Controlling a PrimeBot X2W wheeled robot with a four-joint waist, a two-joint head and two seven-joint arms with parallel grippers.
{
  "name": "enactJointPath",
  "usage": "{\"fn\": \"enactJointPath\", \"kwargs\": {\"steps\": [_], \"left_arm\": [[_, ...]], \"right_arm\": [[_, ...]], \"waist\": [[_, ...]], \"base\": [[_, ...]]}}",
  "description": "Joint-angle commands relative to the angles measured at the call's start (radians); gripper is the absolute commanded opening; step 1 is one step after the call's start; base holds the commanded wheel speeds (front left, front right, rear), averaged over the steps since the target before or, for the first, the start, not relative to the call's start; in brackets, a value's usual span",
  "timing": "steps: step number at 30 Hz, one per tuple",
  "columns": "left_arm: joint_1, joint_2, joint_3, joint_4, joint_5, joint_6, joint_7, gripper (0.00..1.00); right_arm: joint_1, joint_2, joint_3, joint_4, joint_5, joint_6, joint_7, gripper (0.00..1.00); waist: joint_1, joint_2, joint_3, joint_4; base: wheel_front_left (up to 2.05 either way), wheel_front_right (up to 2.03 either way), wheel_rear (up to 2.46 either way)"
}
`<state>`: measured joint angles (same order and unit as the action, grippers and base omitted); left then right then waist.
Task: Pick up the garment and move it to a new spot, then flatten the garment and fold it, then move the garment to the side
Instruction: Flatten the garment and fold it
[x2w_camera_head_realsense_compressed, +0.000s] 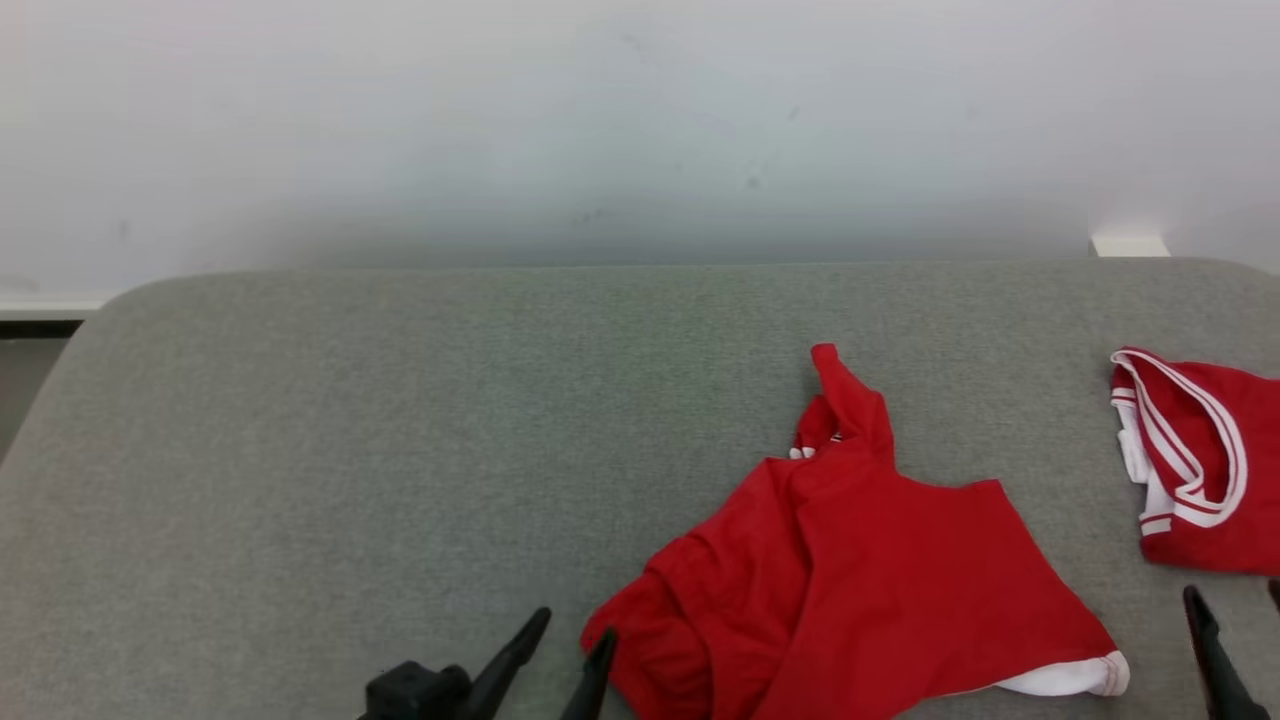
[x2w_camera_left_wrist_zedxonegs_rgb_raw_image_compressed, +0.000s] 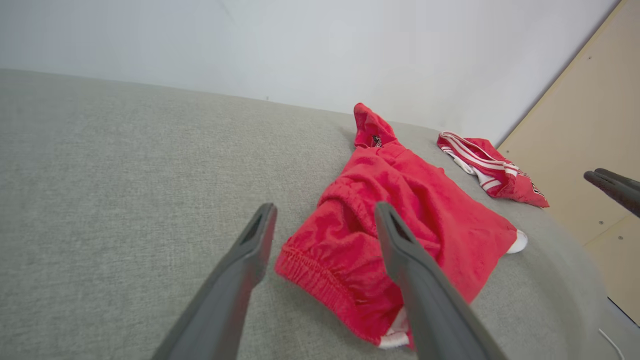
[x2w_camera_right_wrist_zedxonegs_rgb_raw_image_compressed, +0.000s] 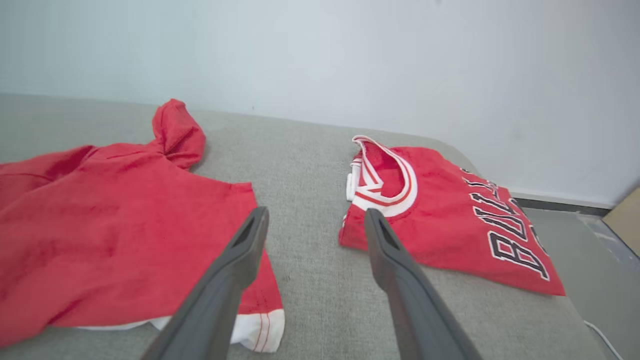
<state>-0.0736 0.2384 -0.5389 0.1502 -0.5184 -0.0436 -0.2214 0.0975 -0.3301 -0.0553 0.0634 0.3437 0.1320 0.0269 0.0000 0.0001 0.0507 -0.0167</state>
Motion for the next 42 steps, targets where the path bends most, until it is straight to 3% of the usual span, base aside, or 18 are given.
{"fn": "enactJointPath", "kwargs": {"steps": [1,5,10,17,26,27,28,29,30,34,42], "left_arm": [[0.0,0.002,-0.004,-0.002,0.01,-0.004,0.001,1.0],[-0.007,-0.009,-0.04,-0.001,0.011,-0.019,0.025,1.0],[-0.019,-0.024,-0.088,0.02,-0.005,-0.045,0.053,1.0],[-0.043,-0.039,-0.121,0.101,-0.016,-0.05,0.103,1.0],[-0.08,-0.055,-0.132,0.199,-0.037,-0.059,0.119,1.0],[-0.085,-0.058,-0.134,0.211,-0.042,-0.062,0.121,0.95],[-0.09,-0.064,-0.132,0.222,-0.051,-0.063,0.119,0.65],[-0.094,-0.068,-0.13,0.232,-0.056,-0.065,0.117,0.27],[-0.1,-0.071,-0.132,0.241,-0.057,-0.067,0.115,0.0],[-0.111,-0.083,-0.106,0.243,-0.112,-0.074,0.088,0.0],[-0.133,-0.033,-0.027,0.24,-0.194,-0.07,0.099,0.0]], "right_arm": [[0.011,0.011,-0.013,-0.007,-0.016,-0.003,-0.023,1.0],[0.039,0.06,-0.007,-0.017,-0.077,-0.003,-0.162,1.0],[0.048,0.126,0.022,0.047,-0.134,-0.003,-0.26,1.0],[0.009,0.184,0.053,0.121,-0.154,-0.003,-0.293,1.0],[-0.012,0.191,0.056,0.096,-0.165,-0.003,-0.292,1.0],[-0.012,0.191,0.056,0.094,-0.165,-0.003,-0.292,1.0],[-0.013,0.192,0.055,0.091,-0.165,-0.003,-0.292,1.0],[-0.012,0.192,0.055,0.09,-0.165,-0.003,-0.292,1.0],[-0.012,0.193,0.056,0.089,-0.165,-0.003,-0.292,1.0],[-0.008,0.196,0.055,0.085,-0.165,-0.003,-0.292,1.0],[-0.006,0.197,0.065,0.094,-0.158,-0.003,-0.292,1.0]], "waist": [[0.0,-0.0001,-0.004,-0.013],[0.0,-0.0001,-0.006,-0.038],[0.0,-0.0001,-0.002,-0.071],[0.0,-0.0001,0.015,-0.118],[0.0,-0.0001,0.028,-0.144],[0.0,-0.0001,0.029,-0.145],[0.0,-0.0001,0.029,-0.145],[0.0,-0.0001,0.029,-0.144],[0.0,-0.0001,0.029,-0.144],[0.0,-0.0001,0.027,-0.137],[0.0,-0.0001,0.025,-0.108]], "base": [[0.0,0.0,0.0],[0.0,0.0,0.0],[0.0,0.0,0.0],[0.0,0.0,0.0],[0.0,0.0,0.0],[0.0,0.0,0.0],[0.0,0.0,0.0],[0.0,0.0,0.0],[0.0,0.0,0.0],[0.0,0.0,0.0],[0.0,0.0,0.0]]}}
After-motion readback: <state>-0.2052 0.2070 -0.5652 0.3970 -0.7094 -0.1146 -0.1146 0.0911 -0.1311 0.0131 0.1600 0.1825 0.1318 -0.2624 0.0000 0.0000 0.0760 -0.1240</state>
